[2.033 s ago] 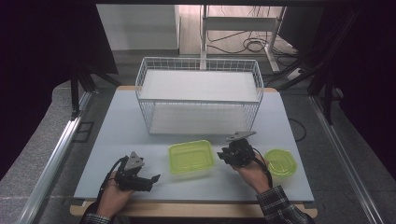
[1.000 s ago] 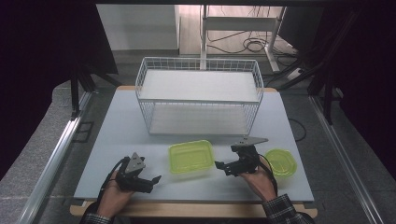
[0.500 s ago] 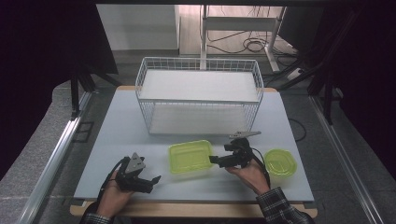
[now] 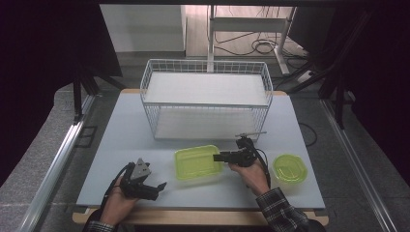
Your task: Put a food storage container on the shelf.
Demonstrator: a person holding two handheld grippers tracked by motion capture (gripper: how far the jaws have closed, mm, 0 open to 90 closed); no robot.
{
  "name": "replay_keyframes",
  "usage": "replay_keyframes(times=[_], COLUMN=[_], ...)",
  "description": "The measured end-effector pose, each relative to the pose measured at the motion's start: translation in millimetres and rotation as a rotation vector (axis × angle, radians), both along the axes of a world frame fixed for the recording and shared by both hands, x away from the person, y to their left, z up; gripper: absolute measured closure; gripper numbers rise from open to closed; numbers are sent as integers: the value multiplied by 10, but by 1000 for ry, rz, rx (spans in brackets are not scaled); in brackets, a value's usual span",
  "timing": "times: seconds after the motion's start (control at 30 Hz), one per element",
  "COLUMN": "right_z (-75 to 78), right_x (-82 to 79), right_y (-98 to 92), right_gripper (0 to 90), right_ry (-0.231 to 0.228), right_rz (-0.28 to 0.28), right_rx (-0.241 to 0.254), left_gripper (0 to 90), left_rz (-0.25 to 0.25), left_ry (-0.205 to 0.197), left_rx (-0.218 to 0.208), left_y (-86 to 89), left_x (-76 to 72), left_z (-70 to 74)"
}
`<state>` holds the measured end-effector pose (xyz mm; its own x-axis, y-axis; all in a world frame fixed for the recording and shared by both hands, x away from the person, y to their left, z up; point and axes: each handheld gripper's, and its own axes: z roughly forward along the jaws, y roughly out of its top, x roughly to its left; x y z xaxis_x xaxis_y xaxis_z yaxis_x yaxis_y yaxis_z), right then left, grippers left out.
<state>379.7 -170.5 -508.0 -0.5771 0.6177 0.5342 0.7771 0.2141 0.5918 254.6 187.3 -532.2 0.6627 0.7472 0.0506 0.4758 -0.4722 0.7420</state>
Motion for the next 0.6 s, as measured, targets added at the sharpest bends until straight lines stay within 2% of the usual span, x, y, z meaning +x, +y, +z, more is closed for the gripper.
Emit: replay_keyframes(times=[0.1, 0.13, 0.2, 0.27, 0.33, 0.4, 0.47, 0.5, 0.6], right_z=[-31, -57, -65, -73, -78, -63, -42, -15, -2], right_x=[38, 59, 66, 82, 89, 84, 72, 50, 43], right_y=[1, 0, -2, -18, -26, -20, -4, 11, 10], right_gripper=[627, 696, 706, 732, 768, 790, 797, 799, 800], right_ry=[59, 94, 108, 159, 184, 197, 190, 173, 161], right_rz=[-6, -4, -5, -14, -17, -10, -5, -2, -6], right_rx=[21, 34, 43, 65, 84, 98, 97, 78, 78], left_gripper=[71, 71, 71, 71, 72, 72, 72, 72, 72], left_rz=[-2, -3, -3, -4, -3, -2, -1, 0, 5], left_ry=[0, 1, 1, 1, -1, -3, -5, -5, -9], left_rx=[5, 9, 12, 14, 17, 18, 18, 18, 16], left_y=[-6, -10, -12, -15, -16, -15, -12, -9, -4], left_x=[-1, -2, -3, -3, -4, -5, -5, -5, -8], left_z=[-3, -6, -6, -7, -7, -5, -3, -1, 3])
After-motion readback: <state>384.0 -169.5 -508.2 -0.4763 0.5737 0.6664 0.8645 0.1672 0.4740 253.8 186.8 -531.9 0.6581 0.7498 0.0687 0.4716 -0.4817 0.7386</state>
